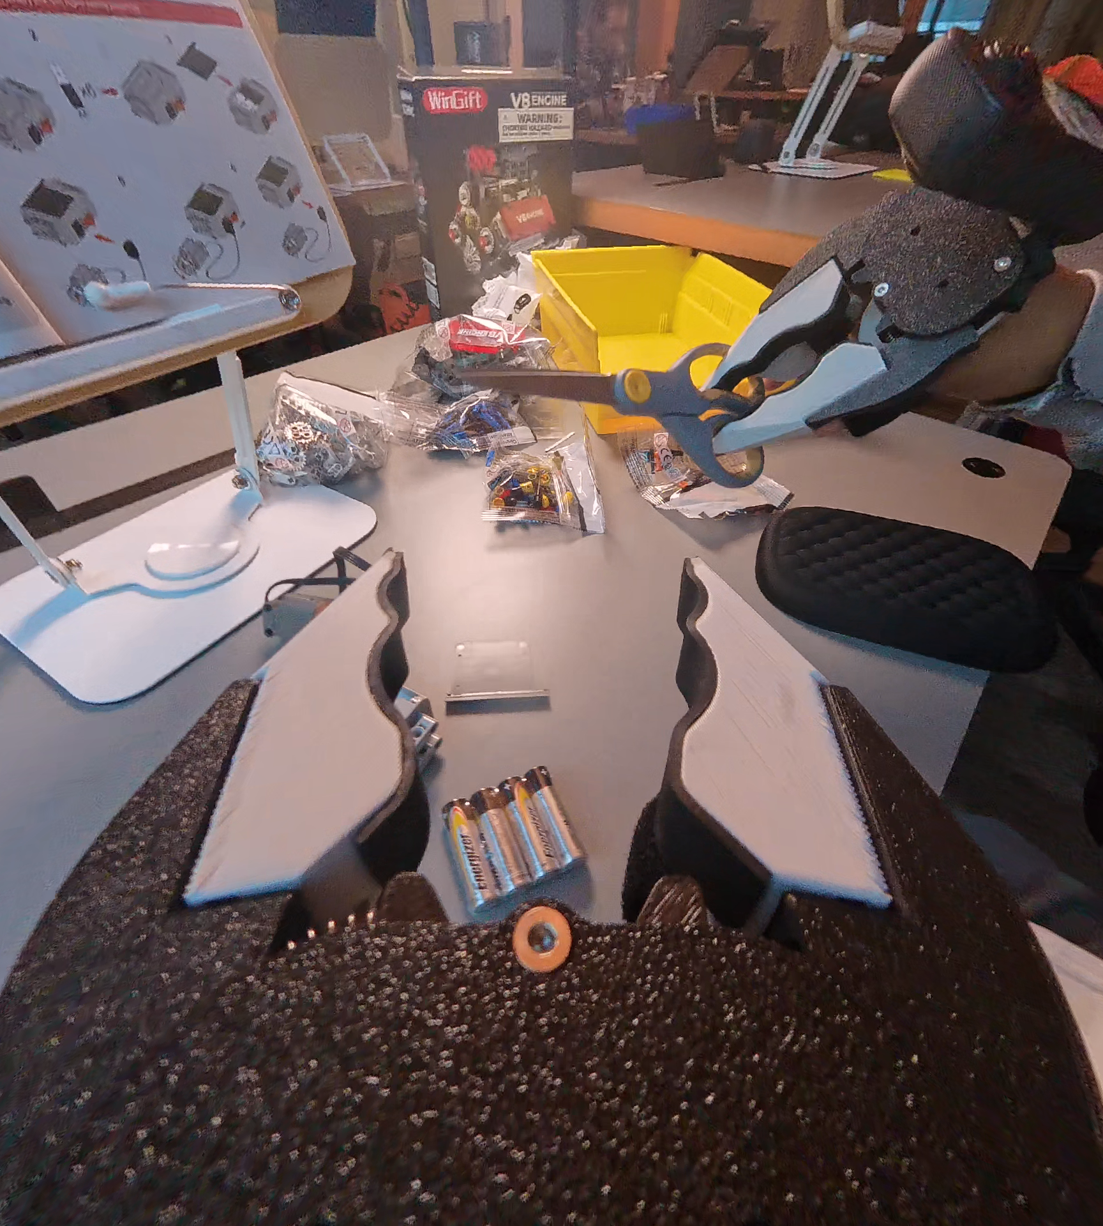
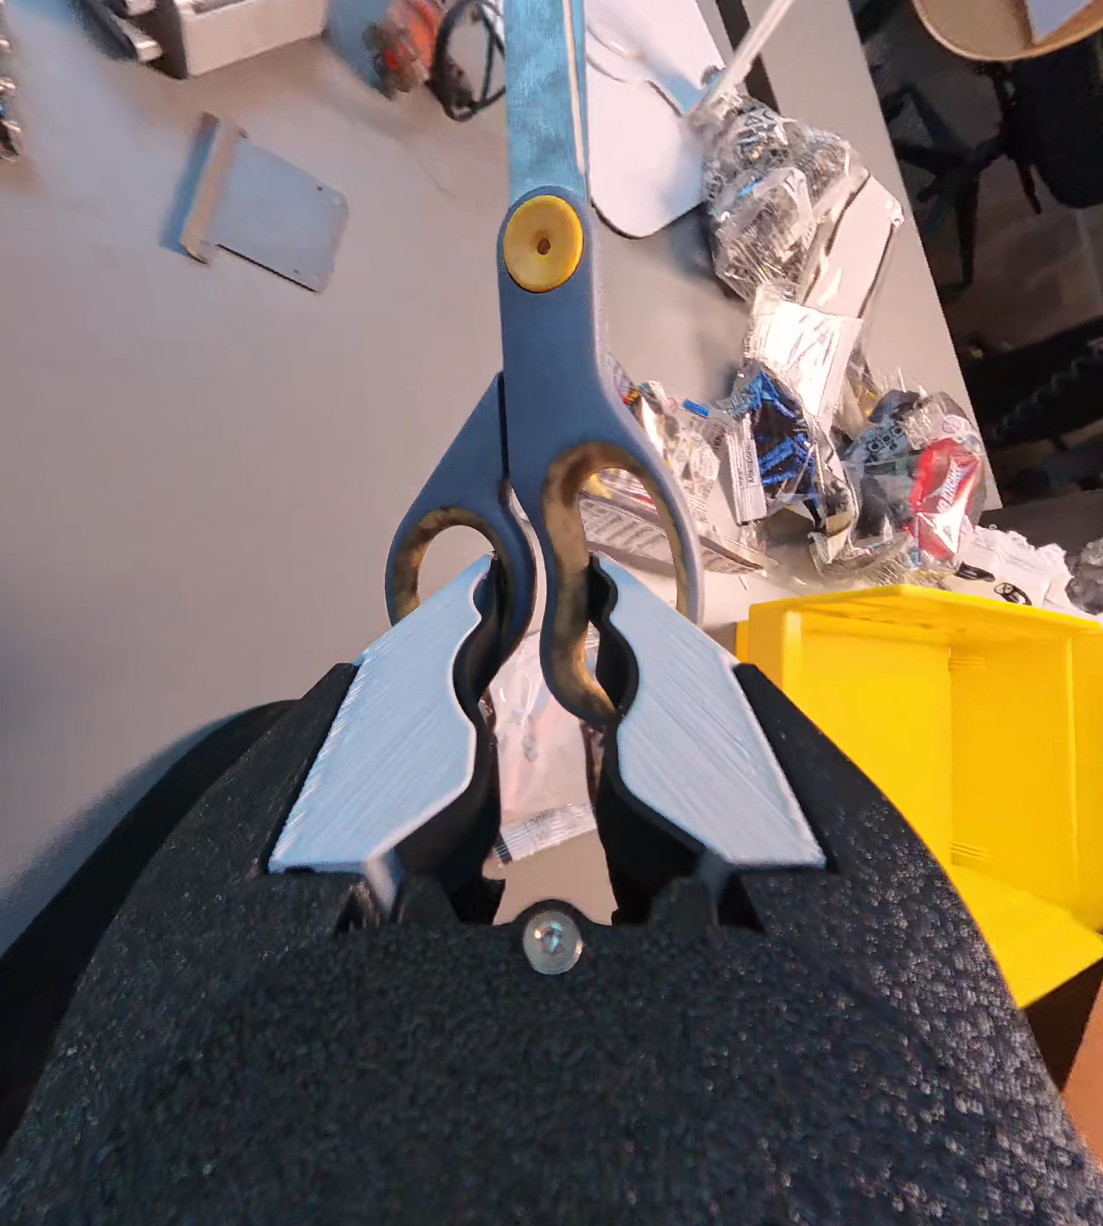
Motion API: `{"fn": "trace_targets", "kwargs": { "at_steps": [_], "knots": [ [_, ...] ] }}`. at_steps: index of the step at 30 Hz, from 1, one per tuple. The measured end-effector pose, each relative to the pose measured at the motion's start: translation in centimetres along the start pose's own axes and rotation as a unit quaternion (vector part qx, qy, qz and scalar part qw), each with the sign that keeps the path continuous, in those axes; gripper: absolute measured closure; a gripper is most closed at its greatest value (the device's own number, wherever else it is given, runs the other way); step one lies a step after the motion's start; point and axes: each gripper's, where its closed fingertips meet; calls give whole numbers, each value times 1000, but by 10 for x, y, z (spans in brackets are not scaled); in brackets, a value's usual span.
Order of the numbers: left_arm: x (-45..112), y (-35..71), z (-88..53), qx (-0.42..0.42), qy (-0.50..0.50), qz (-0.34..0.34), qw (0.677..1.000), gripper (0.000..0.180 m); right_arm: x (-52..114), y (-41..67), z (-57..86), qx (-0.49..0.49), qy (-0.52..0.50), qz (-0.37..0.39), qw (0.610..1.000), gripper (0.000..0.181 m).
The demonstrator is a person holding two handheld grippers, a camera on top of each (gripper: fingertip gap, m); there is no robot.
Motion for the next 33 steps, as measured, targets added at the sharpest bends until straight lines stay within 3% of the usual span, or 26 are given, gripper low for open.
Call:
{"fn": "trace_targets", "kwargs": {
  "at_steps": [6, 11, 18, 24, 33],
  "knots": [
    [37, -15, 25, -7, 81, -34, 996, 96, -3, -12, 36, 29, 24, 17, 999, 157],
    [74, 19, 61, -2, 96, -15, 995, 94, -39, -31, 69, 44, 18, 31, 998, 157],
    [104, 30, 139, -8, 75, 19, 997, 97, -187, -145, 159, 134, -119, 21, 984, 157],
    [137, 31, 197, -46, 55, 29, 997, 97, -357, -333, 248, 268, -281, -40, 921, 157],
    [152, 33, 235, -71, 95, 2, 993, 99, -532, -649, 320, 448, -410, -180, 774, 158]
  ]
}}
Point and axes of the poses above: each gripper's, where its closed fingertips meet, x out along the fingers, y out of its top, z = x × y across the jaws, and after that the axes turned 9 degrees about x, right-handed
